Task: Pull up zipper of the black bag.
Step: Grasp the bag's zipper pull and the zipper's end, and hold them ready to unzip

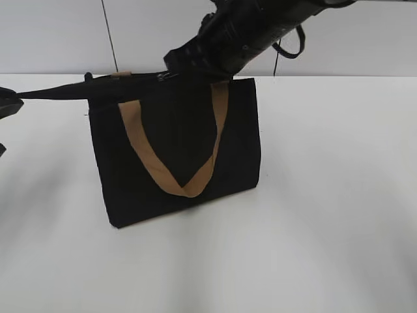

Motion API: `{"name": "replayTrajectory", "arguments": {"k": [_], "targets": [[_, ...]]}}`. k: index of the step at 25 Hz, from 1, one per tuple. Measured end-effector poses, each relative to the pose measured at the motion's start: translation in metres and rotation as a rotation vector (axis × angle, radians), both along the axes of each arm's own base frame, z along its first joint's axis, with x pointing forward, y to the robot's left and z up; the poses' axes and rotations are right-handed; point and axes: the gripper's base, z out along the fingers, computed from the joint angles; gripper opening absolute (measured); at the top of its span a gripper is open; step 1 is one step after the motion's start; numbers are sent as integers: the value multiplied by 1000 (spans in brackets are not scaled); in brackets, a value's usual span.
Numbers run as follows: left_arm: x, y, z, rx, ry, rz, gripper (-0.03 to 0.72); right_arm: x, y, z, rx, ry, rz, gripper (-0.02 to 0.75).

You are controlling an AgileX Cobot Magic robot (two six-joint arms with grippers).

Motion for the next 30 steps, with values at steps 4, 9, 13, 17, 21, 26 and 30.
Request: {"name": "replayTrajectory", "arguments": {"k": [4, 9, 13, 17, 21, 26, 30], "targets": [[0, 1, 0, 4, 1, 6, 74, 11, -25, 5, -33, -11, -31, -15], [0, 1, 0, 9, 2, 14, 74, 24, -59, 7, -88, -16, -84, -15], [0, -2, 0, -9, -2, -16, 74, 29, -75, 6, -96, 18, -110, -15], [-1, -4, 1, -20, -4, -35, 73, 31, -83, 6, -87, 37, -127, -15], [-1, -6, 1, -31, -6, -50, 73, 31, -83, 6, -95, 31, -116, -8], [-1, -6, 2, -47, -10, -62, 157, 36, -96, 9, -143, -35, -73, 246], [-2, -13, 4, -114, -11, -115, 428, 32, -96, 17, -123, -38, -55, 436]]}}
